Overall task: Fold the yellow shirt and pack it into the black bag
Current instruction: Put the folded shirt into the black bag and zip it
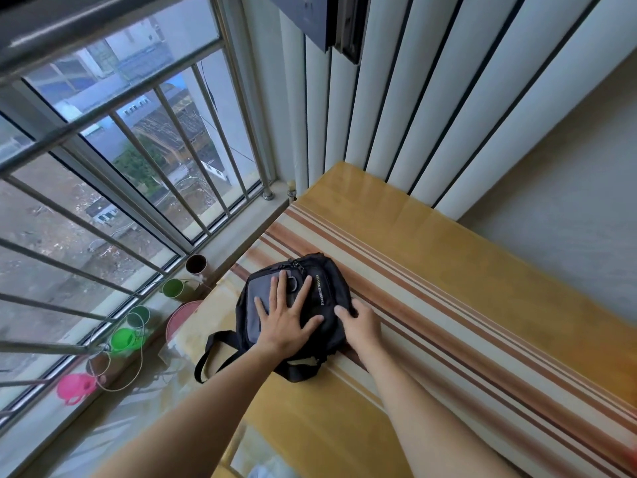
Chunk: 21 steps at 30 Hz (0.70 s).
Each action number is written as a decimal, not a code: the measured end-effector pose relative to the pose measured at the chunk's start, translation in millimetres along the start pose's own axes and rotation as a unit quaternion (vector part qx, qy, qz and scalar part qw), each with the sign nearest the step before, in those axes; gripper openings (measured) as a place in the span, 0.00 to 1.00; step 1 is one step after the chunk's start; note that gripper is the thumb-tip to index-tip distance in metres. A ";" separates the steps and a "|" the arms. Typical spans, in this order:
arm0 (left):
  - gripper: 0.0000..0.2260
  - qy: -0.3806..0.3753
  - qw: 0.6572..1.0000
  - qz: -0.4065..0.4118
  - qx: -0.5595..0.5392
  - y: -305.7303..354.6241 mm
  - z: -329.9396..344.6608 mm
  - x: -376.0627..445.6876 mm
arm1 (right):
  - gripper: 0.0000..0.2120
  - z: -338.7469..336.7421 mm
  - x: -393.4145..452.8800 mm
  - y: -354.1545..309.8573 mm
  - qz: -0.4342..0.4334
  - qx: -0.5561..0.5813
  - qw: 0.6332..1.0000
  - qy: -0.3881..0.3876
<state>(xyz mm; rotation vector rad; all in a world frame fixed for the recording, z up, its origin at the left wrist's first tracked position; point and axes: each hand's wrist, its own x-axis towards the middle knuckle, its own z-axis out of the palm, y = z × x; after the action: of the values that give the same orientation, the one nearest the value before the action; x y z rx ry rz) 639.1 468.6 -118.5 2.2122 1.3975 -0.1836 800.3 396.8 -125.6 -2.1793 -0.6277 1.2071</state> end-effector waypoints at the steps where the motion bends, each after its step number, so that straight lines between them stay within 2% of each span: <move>1: 0.35 -0.007 1.000 0.007 0.004 -1.0 -0.2 -0.2 | 0.21 -2.3 -1.4 -0.5 0.001 0.023 1.000 0.011; 4: 0.37 -0.034 0.999 0.000 0.018 -2.2 0.9 0.6 | 0.26 -4.4 -21.2 -0.5 0.059 0.068 0.996 0.013; 7: 0.37 -0.069 0.997 -0.013 0.031 0.4 -1.9 4.2 | 0.37 4.3 -38.8 18.3 0.113 0.111 0.986 -0.051; 8: 0.37 -0.080 0.996 -0.014 0.037 0.2 -3.2 5.5 | 0.40 10.3 -37.2 33.8 0.108 0.122 0.984 -0.067; 10: 0.37 -0.101 0.994 -0.010 0.045 -2.2 -4.6 6.3 | 0.35 12.0 -37.9 48.7 0.098 0.113 0.984 -0.097; 15: 0.36 -0.102 0.993 -0.007 0.061 0.2 -3.4 -3.4 | 0.35 4.3 -56.7 36.3 0.008 0.063 0.989 -0.135; 17: 0.35 -0.077 0.995 -0.011 0.063 6.3 -0.9 -10.3 | 0.37 12.3 -58.6 38.2 -0.002 0.034 0.994 -0.106; 18: 0.33 -0.057 0.996 -0.007 0.069 9.5 1.9 -15.1 | 0.34 17.0 -60.2 38.1 -0.005 0.022 0.997 -0.080; 21: 0.31 -0.003 0.994 0.048 0.099 16.6 14.8 -33.1 | 0.31 25.8 -63.5 34.1 0.005 0.018 1.000 -0.014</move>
<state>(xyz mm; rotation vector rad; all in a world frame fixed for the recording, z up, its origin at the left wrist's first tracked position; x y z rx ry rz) 640.7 429.1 -113.0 2.4313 1.3168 -0.3059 751.5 337.9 -121.5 -2.1424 -0.6024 1.2476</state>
